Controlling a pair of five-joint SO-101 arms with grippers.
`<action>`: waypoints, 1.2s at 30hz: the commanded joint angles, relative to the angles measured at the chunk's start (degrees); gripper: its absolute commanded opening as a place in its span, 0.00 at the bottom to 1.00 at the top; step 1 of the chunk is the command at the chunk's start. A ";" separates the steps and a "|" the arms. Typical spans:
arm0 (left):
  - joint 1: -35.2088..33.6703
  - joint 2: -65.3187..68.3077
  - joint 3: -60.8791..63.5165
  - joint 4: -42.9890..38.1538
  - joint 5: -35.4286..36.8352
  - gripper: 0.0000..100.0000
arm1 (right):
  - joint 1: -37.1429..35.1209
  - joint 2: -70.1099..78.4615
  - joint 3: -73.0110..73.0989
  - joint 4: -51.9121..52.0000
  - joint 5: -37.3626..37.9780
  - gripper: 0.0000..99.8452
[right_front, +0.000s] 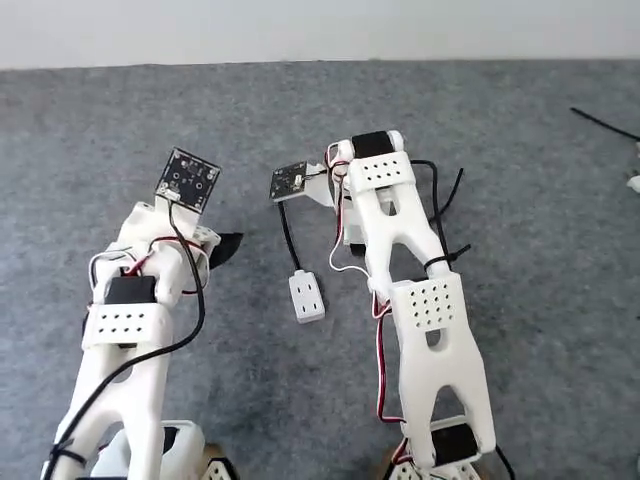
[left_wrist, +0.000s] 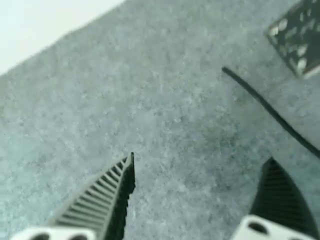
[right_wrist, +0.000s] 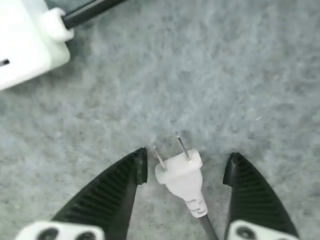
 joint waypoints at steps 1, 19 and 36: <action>0.53 -0.09 -0.57 -1.49 -0.53 0.37 | 2.42 -5.93 -3.25 1.89 -0.79 0.29; 1.58 -0.09 -0.40 -1.41 -0.53 0.37 | 5.23 -6.90 -1.49 2.07 -0.70 0.29; 1.67 -0.09 -0.31 -1.41 -0.62 0.37 | 4.44 -1.54 -1.41 2.24 -2.73 0.29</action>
